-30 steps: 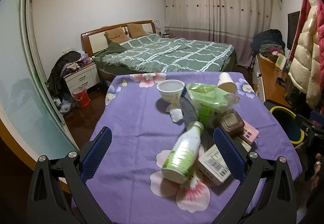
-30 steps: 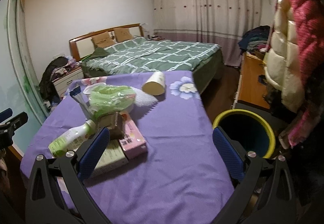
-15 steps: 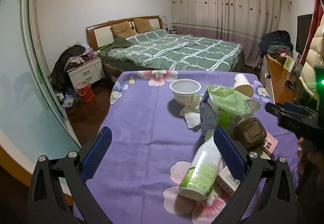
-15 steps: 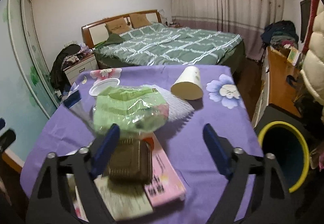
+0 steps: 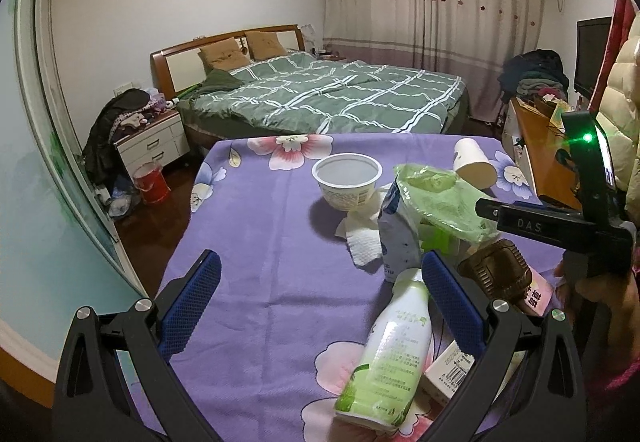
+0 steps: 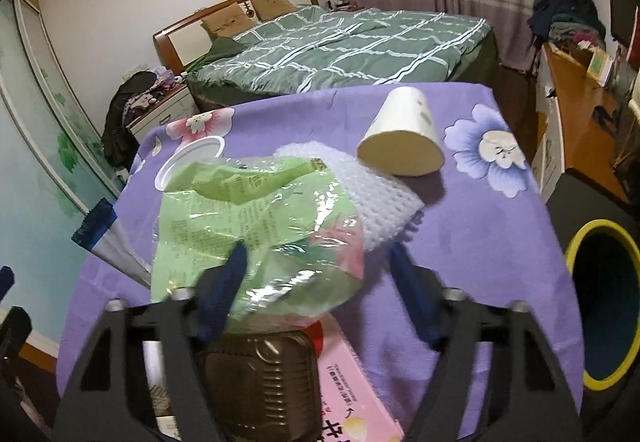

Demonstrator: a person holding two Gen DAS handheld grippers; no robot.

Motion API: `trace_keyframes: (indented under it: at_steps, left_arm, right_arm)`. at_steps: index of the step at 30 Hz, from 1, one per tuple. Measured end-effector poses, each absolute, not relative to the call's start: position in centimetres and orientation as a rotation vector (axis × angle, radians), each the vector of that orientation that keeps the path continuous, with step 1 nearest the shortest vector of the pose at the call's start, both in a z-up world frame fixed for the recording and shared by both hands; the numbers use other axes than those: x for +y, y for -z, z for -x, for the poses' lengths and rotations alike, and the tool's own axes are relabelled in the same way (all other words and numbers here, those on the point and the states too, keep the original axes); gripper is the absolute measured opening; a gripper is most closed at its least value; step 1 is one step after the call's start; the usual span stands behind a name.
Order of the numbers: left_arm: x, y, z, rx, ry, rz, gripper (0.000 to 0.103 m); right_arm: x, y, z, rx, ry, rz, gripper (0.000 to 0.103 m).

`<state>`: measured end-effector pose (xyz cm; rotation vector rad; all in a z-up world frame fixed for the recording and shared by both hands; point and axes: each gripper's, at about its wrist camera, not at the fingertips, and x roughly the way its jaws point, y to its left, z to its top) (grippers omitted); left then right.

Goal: Collect trash
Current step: 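Reach the right tool to the green plastic bag and grasp it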

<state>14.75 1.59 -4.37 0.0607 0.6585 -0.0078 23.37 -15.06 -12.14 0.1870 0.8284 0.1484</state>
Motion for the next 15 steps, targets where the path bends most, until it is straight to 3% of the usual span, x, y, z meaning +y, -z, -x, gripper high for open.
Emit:
trace_keyframes:
  at_steps: [1, 3, 5, 6, 7, 15]
  left_arm:
    - [1.5, 4.5, -14.9, 0.660, 0.011, -0.059, 0.099]
    - [1.4, 4.7, -15.0, 0.661, 0.011, -0.062, 0.099]
    - [1.3, 4.9, -15.0, 0.662, 0.010, -0.067, 0.099]
    - [1.3, 5.0, -15.1, 0.665, 0.009, -0.067, 0.099]
    - [1.4, 5.1, -15.1, 0.666, 0.009, -0.066, 0.099]
    - [1.7, 5.5, -15.1, 0.672, 0.009, -0.057, 0.099]
  right_arm:
    - [-15.1, 12.2, -23.5, 0.834, -0.151, -0.192, 0.046]
    - [-15.3, 12.2, -23.4, 0.830, -0.160, -0.210, 0.024]
    - [-15.4, 12.0, -23.1, 0.816, -0.158, -0.220, 0.019]
    - [-15.5, 11.9, -23.0, 0.806, -0.159, -0.224, 0.004]
    - [-15.7, 11.7, -22.9, 0.795, -0.162, -0.231, 0.001]
    - [-16.7, 9.0, -21.4, 0.702, -0.163, -0.231, 0.000]
